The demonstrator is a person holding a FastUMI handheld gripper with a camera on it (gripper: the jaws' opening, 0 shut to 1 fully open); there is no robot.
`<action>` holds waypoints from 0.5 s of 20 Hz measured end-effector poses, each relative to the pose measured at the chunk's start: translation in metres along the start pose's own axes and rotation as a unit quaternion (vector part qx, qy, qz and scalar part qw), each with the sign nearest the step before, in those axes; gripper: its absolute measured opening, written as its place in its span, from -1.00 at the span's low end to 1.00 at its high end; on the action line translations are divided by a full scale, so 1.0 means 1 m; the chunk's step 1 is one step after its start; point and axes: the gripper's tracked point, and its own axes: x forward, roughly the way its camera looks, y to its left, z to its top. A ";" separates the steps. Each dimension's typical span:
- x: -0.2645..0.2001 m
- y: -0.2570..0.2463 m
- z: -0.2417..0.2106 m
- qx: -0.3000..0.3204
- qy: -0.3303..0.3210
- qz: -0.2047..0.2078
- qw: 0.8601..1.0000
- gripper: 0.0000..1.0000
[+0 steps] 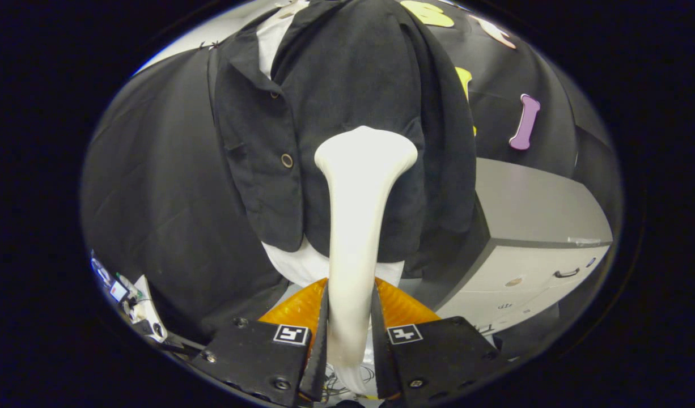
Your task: Iron the clothes twice with a garment steamer, once on the left side and once on the right side.
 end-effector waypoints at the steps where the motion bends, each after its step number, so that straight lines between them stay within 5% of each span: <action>1: 0.002 0.001 -0.005 0.001 0.004 0.001 1.000 -0.25; 10: 0.014 0.006 -0.046 0.013 0.039 -0.002 0.999 -0.26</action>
